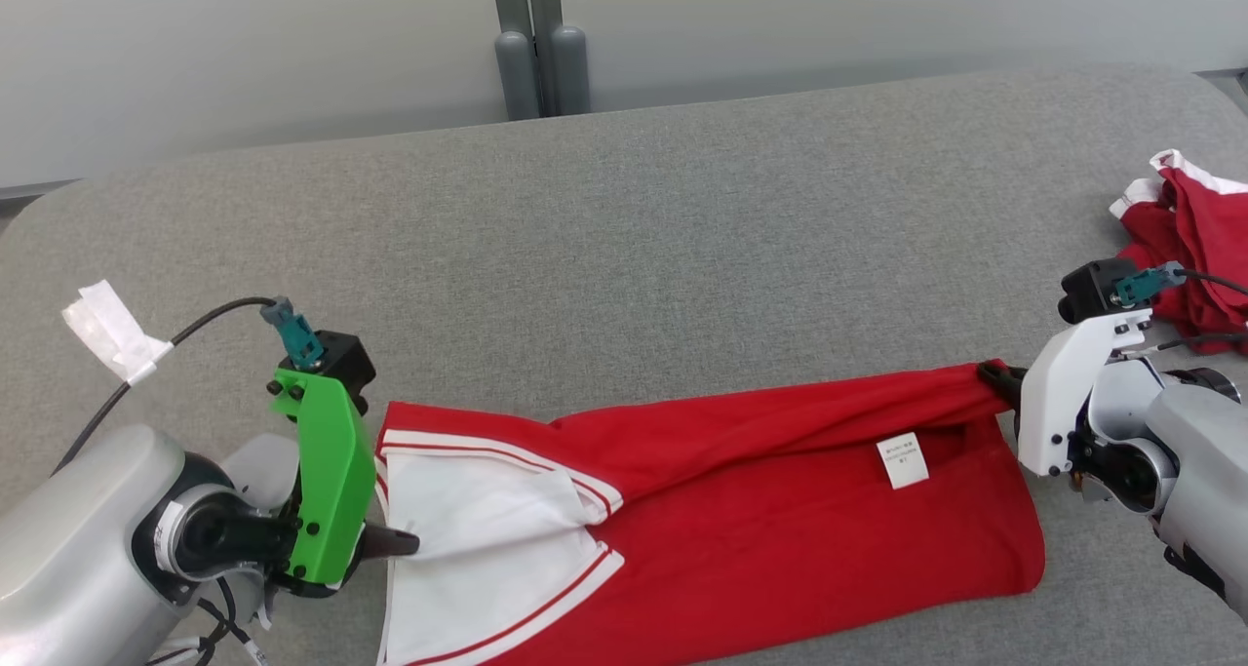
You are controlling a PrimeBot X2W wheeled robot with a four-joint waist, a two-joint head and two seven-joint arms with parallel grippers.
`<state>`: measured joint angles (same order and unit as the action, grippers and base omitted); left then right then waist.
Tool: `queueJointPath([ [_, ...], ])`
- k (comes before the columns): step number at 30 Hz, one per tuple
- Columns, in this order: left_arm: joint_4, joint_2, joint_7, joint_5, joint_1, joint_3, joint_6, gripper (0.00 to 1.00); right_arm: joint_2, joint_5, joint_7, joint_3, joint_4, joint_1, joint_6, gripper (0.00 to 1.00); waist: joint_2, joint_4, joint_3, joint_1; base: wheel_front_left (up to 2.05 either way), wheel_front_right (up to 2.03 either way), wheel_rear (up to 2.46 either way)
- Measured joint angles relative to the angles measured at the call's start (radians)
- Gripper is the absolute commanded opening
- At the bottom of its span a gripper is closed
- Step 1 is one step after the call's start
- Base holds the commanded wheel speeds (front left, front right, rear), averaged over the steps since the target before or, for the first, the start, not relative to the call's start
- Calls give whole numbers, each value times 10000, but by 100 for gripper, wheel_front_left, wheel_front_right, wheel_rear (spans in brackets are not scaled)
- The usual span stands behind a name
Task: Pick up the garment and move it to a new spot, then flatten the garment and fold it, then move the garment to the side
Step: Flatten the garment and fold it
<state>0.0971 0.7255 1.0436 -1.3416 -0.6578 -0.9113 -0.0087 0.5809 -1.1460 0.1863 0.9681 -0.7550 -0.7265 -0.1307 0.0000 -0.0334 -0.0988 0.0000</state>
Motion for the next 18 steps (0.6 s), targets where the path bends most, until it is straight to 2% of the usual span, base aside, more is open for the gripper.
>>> queueJointPath([
  [12,-374,38,301,-366,600,-280,165,0,226,-410,274,915,-61,-188,0,0,0,-56,-112,0,0,0,0],
  [13,-370,23,295,-366,646,-297,165,0,224,-435,278,972,-102,-192,0,37,0,-60,-108,0,0,0,0],
  [14,-353,2,274,-364,691,-320,163,8,222,-499,280,1032,-142,-199,0,56,0,-65,-102,0,0,0,0],
  [15,-322,-23,222,-362,738,-336,150,63,217,-527,280,1081,-176,-212,0,100,0,-70,-96,0,0,0,0],
  [16,-305,-52,188,-362,773,-343,113,90,211,-581,311,1122,-209,-225,0,100,0,-73,-92,0,0,0,0],
  [17,-282,-86,119,-362,809,-334,73,100,205,-623,324,1166,-238,-246,0,100,0,-75,-91,0,0,0,0],
  [18,-247,-113,25,-360,836,-322,40,100,207,-663,322,1210,-265,-280,0,100,0,-76,-92,0,0,0,0],
])
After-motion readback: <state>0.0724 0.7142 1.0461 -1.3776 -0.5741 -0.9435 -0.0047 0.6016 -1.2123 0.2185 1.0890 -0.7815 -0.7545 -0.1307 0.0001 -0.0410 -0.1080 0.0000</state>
